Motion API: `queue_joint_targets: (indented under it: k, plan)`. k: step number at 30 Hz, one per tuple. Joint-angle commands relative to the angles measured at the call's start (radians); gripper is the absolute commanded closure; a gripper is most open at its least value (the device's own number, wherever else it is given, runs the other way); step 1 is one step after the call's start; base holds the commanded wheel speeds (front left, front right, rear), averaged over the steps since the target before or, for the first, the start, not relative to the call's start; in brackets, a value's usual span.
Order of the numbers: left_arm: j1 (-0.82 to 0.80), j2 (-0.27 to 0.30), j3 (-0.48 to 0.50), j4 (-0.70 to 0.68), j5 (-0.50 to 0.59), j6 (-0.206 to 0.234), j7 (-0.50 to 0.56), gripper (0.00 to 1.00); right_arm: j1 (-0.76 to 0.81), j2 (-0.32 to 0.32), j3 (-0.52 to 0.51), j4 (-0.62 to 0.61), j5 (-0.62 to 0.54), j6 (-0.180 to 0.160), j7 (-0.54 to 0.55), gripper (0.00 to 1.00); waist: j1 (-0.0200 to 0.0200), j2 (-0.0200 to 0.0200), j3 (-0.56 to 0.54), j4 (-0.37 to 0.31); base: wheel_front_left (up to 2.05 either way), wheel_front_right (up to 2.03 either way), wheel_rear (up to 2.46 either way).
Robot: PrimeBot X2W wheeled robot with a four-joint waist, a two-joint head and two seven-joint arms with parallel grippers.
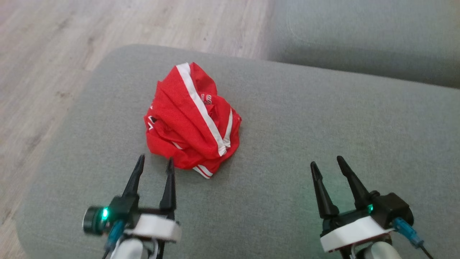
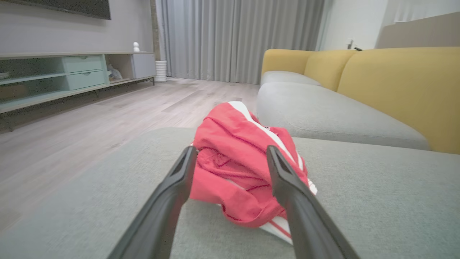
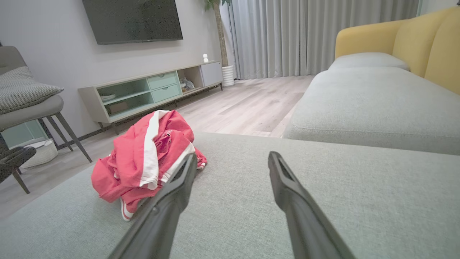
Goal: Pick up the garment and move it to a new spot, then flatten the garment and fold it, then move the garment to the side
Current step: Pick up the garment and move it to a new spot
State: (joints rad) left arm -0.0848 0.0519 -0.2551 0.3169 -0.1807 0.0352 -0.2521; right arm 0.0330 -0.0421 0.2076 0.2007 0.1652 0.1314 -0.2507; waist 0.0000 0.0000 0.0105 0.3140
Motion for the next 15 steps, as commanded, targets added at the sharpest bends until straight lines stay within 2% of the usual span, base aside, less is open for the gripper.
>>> queue_joint_targets:
  k: [1,5,10,15]
  plan:
    - [-0.105,-0.001,0.014,-0.018,0.021,-0.012,-0.01,0.0,-0.044,-0.008,0.008,-0.033,-0.01,-0.001,-0.011,0.0,0.0,0.0,0.031,-0.021,0.0,0.0,0.0]
    - [-0.205,-0.001,-0.02,0.04,0.051,-0.028,-0.003,0.0,-0.056,-0.008,-0.013,-0.035,-0.021,-0.001,-0.011,0.0,0.0,0.0,0.067,-0.031,0.0,0.0,0.0]
    - [-0.393,-0.001,-0.054,0.161,0.042,-0.048,0.093,0.0,-0.08,-0.008,-0.018,-0.036,-0.032,-0.001,-0.011,0.0,0.0,0.0,0.114,-0.053,0.0,0.0,0.0]
    - [-0.518,-0.001,-0.065,0.297,0.03,-0.02,0.214,0.0,-0.107,-0.008,-0.013,-0.036,-0.039,-0.001,-0.011,0.0,0.0,0.0,0.157,-0.083,0.0,0.0,0.0]
